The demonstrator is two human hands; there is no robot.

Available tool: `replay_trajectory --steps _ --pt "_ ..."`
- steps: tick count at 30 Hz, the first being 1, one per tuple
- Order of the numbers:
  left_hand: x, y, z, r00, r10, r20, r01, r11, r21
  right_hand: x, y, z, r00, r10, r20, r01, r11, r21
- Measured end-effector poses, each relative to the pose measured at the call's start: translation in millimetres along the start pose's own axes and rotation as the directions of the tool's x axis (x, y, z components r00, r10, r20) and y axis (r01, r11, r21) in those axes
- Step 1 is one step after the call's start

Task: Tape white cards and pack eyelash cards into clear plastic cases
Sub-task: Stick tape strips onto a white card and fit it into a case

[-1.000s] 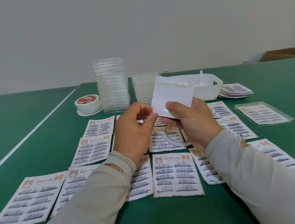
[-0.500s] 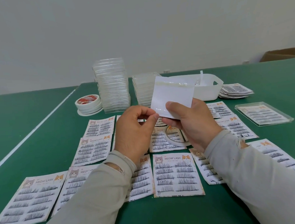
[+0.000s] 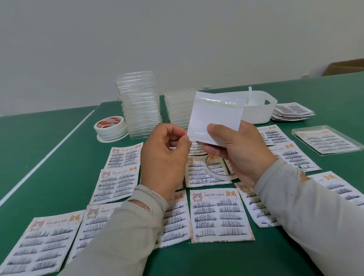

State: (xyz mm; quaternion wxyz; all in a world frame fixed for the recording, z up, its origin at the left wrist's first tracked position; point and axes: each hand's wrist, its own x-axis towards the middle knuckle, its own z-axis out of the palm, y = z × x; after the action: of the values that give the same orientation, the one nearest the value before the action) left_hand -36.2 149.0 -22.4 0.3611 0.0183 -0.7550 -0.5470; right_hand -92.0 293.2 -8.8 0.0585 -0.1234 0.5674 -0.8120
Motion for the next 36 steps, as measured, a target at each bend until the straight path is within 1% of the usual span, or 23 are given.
replay_trajectory --steps 3,5,10,14,16,18,22,24,28,32,36 --pt "0.8 -0.1 1.4 0.998 -0.053 0.013 0.054 0.995 -0.082 -0.3 -0.5 0.8 1.0 0.007 0.011 -0.008 1.0 0.03" --pt "0.8 0.7 0.3 0.999 -0.047 0.01 0.047 0.994 -0.097 -0.2 -1.0 1.0 1.0 0.008 0.005 -0.009 0.999 0.036" --pt "-2.0 2.3 -2.6 0.992 0.125 0.001 -0.125 0.99 0.064 -0.5 -2.1 0.2 1.0 0.005 -0.002 -0.005 0.999 0.037" --pt "-3.5 3.9 -0.9 0.988 0.156 -0.011 -0.154 0.981 0.122 -1.1 -1.5 0.1 1.0 -0.009 0.013 0.009 1.0 0.028" --pt "-3.3 4.7 -1.2 0.99 0.141 -0.014 -0.139 0.983 0.117 -1.3 -0.8 0.4 1.0 -0.021 0.018 0.021 1.0 0.019" --pt "-3.2 3.8 -0.6 0.995 0.097 -0.012 -0.095 0.992 0.084 -1.3 0.2 1.2 0.999 -0.038 0.022 0.038 0.999 0.015" --pt "-1.7 2.4 1.6 0.996 -0.082 0.022 0.083 0.995 -0.059 -0.4 2.7 3.0 0.998 -0.056 0.02 0.056 0.998 0.011" --pt "-0.7 2.8 1.4 0.992 -0.122 0.038 0.125 0.987 -0.1 -0.1 3.5 3.1 0.998 -0.064 0.025 0.064 0.998 -0.003" --pt "-1.6 3.2 2.7 0.994 -0.102 0.042 0.105 0.992 -0.075 0.1 4.0 3.0 0.997 -0.065 0.04 0.065 0.998 0.003" --pt "-2.2 4.6 3.1 0.996 -0.086 -0.012 0.084 0.992 -0.093 0.1 2.3 2.6 0.998 -0.045 0.05 0.041 0.996 0.077" --pt "-3.1 4.0 2.3 0.997 -0.071 -0.017 0.07 0.995 -0.065 0.4 2.2 0.4 0.997 -0.052 0.053 0.049 0.997 0.06"
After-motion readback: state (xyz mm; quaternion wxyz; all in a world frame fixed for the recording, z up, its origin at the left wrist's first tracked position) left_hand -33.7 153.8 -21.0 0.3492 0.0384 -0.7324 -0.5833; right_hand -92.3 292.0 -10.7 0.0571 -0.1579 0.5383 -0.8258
